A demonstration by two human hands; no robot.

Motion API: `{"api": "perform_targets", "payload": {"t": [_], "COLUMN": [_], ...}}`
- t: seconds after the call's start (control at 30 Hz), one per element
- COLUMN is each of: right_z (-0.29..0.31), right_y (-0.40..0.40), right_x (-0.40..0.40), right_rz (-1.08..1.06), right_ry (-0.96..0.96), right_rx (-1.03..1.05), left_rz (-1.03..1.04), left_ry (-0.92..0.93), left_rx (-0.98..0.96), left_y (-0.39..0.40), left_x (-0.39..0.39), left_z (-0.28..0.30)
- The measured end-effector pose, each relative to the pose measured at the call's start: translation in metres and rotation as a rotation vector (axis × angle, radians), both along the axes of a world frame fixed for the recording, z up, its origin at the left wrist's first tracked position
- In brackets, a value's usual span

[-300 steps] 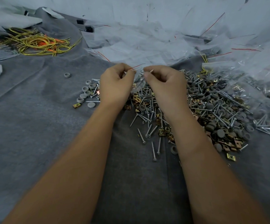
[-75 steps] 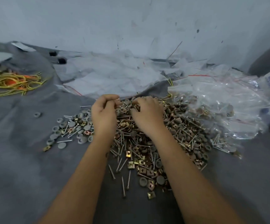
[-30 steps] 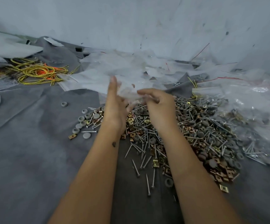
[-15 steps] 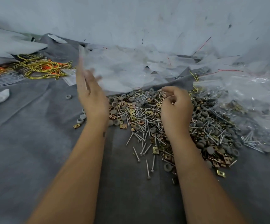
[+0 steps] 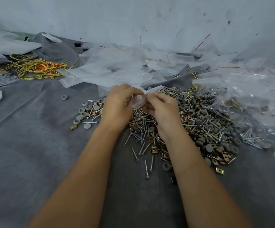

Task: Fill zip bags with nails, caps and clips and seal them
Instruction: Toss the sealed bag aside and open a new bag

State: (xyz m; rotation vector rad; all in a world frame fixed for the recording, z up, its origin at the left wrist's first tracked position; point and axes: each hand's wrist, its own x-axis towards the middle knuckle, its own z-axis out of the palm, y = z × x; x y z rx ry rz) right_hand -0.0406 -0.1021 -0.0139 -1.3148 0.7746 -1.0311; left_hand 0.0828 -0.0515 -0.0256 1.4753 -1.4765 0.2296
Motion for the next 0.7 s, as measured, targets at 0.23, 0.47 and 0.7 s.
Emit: {"api": "perform_targets", "payload": {"t": [0.23,0.47,0.7], "right_z": [0.0,-0.002,-0.002], "right_y": [-0.005,-0.005,-0.004], "right_x": [-0.006,-0.001,-0.004], "right_rz": [-0.09,-0.166,-0.135], "right_ry": [0.062,0.126,0.066], "right_rx": [-0.104,-0.205,-0.277], "left_rz": [-0.056,0.026,-0.192], "left_ry": [0.21,0.184,0.34], "left_rx": [0.081,0.092,0.148], "left_y": [0.01,0.009,0.01], "left_x": [-0.004,-0.015,-0.015], "left_z": [0.006,0.008,0.012]}}
